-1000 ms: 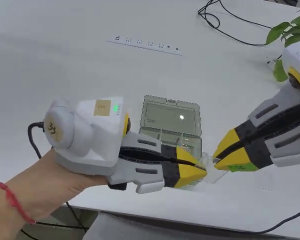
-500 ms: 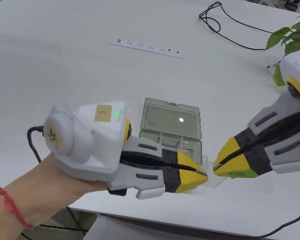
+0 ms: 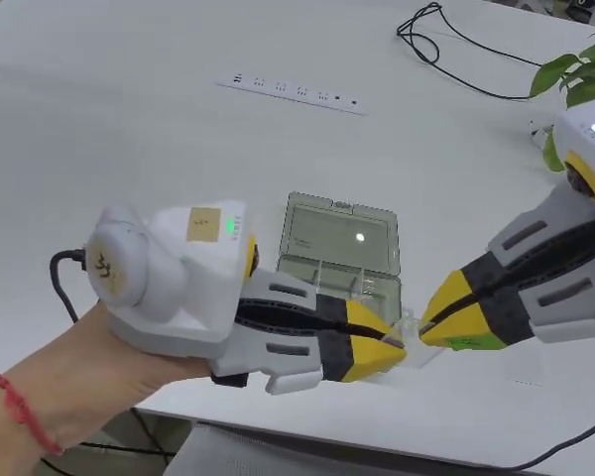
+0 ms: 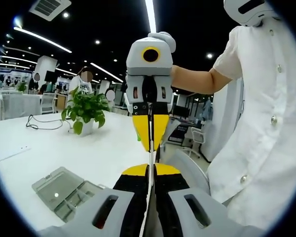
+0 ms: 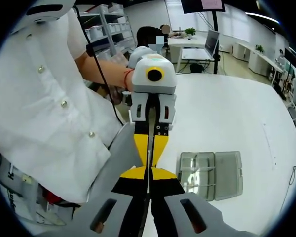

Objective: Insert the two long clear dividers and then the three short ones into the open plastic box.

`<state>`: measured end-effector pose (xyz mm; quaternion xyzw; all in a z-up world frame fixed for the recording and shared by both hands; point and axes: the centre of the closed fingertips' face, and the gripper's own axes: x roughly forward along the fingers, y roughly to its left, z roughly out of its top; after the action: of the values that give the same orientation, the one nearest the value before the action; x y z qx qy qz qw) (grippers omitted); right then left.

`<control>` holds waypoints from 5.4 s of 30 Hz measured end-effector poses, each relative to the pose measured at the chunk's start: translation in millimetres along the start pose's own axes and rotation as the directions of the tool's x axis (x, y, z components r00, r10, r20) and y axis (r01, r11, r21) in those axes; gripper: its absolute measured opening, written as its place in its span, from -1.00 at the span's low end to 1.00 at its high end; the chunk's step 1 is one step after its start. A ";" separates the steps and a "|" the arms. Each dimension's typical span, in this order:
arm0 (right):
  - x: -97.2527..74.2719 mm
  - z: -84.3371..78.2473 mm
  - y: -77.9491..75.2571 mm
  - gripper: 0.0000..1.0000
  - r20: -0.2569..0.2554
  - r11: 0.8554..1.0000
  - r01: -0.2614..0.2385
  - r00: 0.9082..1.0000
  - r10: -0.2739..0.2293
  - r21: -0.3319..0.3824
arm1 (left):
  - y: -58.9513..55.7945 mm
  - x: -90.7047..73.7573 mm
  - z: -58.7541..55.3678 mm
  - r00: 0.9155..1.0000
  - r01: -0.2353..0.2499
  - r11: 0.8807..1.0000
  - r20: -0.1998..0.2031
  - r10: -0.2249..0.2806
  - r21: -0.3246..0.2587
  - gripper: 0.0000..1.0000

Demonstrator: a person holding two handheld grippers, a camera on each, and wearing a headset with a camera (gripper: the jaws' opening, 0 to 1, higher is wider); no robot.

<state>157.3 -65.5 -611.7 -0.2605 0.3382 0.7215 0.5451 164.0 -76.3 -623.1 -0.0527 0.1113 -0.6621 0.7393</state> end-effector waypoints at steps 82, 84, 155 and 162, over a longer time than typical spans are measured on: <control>81.7 -84.8 -140.1 -0.95 -0.031 0.965 0.243 0.970 -0.242 0.099 | 70.4 -61.0 -84.7 0.928 -0.339 0.940 -0.184 0.326 -0.045 1.00; 81.7 -87.8 -142.3 -0.95 -0.025 0.964 0.241 0.971 -0.239 0.109 | 70.2 -60.8 -84.1 0.928 -0.338 0.940 -0.179 0.325 -0.047 1.00; 132.5 -111.8 -150.2 -0.95 -0.175 0.974 0.227 0.958 -0.226 -0.015 | 68.0 -61.2 -88.3 0.930 -0.332 0.941 -0.188 0.316 -0.062 0.99; 131.2 -105.8 -150.1 -0.91 -0.138 0.971 0.236 0.964 -0.229 0.032 | 65.8 -62.8 -88.7 0.928 -0.335 0.940 -0.195 0.318 -0.060 0.99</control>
<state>267.2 -40.5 -807.3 -0.3326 0.3583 0.6253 0.6083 200.6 -0.2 -718.1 -0.0069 0.2163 -0.5258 0.8226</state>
